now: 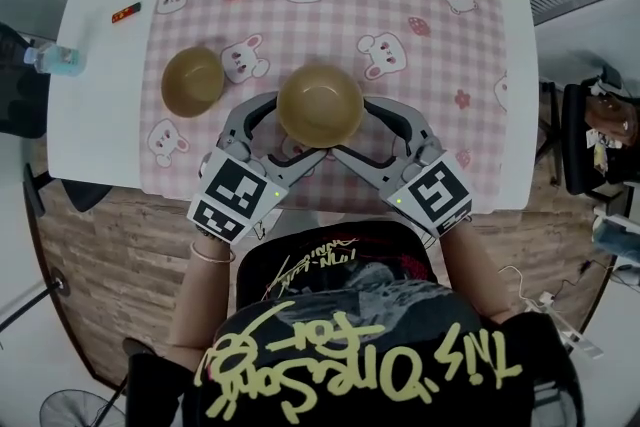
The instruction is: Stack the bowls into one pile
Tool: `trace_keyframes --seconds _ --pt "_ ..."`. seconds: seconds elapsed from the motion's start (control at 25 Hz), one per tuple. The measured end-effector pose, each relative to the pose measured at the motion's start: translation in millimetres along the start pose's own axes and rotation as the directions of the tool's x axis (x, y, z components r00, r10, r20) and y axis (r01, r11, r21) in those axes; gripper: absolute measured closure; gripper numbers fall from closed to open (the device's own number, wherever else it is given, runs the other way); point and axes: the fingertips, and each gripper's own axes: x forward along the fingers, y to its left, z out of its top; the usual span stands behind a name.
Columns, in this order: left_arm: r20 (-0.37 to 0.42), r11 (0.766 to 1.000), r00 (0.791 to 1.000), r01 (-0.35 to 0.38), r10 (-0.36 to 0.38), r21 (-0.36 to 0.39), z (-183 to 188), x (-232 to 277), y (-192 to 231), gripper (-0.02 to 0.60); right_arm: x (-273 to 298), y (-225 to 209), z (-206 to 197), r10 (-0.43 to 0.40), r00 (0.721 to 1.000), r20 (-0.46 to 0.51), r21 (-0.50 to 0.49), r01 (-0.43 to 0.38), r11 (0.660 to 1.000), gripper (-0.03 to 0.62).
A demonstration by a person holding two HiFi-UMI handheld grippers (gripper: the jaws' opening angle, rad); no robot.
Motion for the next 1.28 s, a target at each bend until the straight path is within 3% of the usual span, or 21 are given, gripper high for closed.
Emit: trace_keyframes --seconds 0.68,1.28 --pt "-0.061 1.0 0.998 0.015 -0.015 0.003 -4 4 2 0.155 1 -1 -7 0.008 1.0 -0.017 0.01 -0.008 1.0 0.289" --pt "-0.076 1.0 0.997 -0.002 0.001 -0.012 -3 2 3 0.152 1 -1 -17 0.008 0.999 -0.051 -0.04 -0.01 0.999 0.289"
